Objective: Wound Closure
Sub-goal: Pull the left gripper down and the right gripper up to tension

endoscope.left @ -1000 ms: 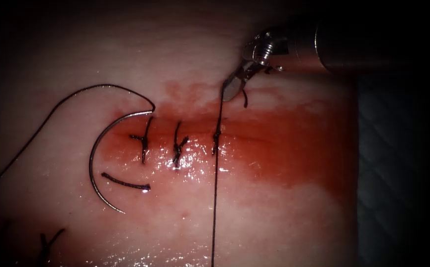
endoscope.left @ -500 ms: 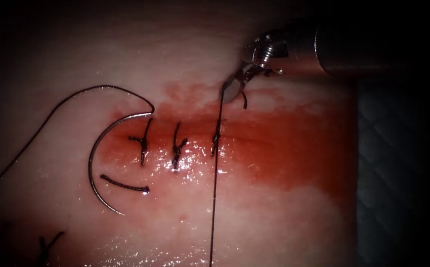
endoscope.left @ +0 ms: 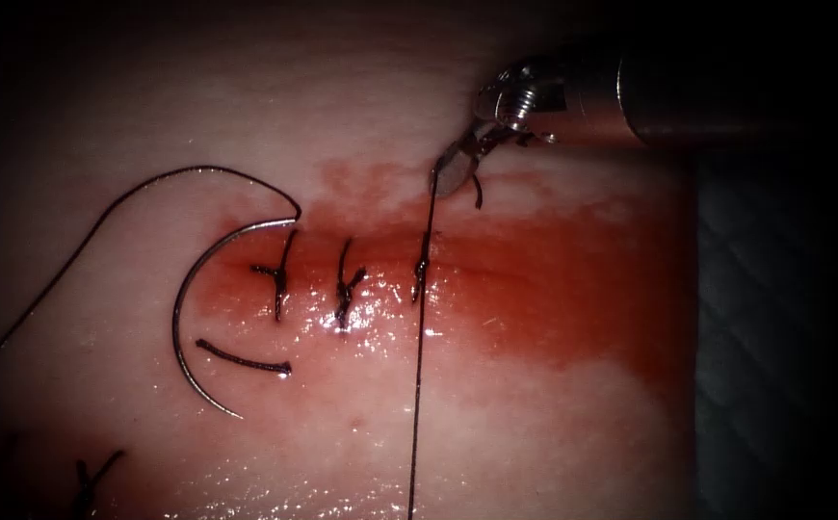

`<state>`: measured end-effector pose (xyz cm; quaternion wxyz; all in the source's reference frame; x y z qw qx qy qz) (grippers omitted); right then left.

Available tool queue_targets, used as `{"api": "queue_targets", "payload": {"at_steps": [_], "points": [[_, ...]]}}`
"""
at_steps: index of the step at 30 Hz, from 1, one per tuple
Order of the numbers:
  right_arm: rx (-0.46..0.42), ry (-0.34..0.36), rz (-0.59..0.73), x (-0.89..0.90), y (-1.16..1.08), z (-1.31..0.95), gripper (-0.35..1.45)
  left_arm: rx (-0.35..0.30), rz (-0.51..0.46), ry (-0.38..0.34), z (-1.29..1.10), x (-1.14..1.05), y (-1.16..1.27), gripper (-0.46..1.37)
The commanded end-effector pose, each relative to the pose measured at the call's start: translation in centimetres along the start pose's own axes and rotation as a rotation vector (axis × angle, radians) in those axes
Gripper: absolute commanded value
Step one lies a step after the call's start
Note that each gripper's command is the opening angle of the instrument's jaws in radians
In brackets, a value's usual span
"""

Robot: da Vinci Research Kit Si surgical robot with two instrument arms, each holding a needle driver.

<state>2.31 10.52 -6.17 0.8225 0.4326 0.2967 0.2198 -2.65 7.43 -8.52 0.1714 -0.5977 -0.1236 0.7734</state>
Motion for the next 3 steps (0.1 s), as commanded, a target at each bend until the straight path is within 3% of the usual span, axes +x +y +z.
{"api": "queue_targets", "payload": {"at_steps": [1, 3], "points": [[-0.005, 0.000, 0.001, 0.00, 0.00, 0.00, -0.35, -0.007, 0.000, 0.000, 0.01, -0.01, 0.00, -0.35], [-0.005, 0.000, 0.001, 0.01, 0.00, 0.00, -0.35, -0.007, 0.000, 0.000, 0.01, -0.01, 0.00, -0.35]]}}
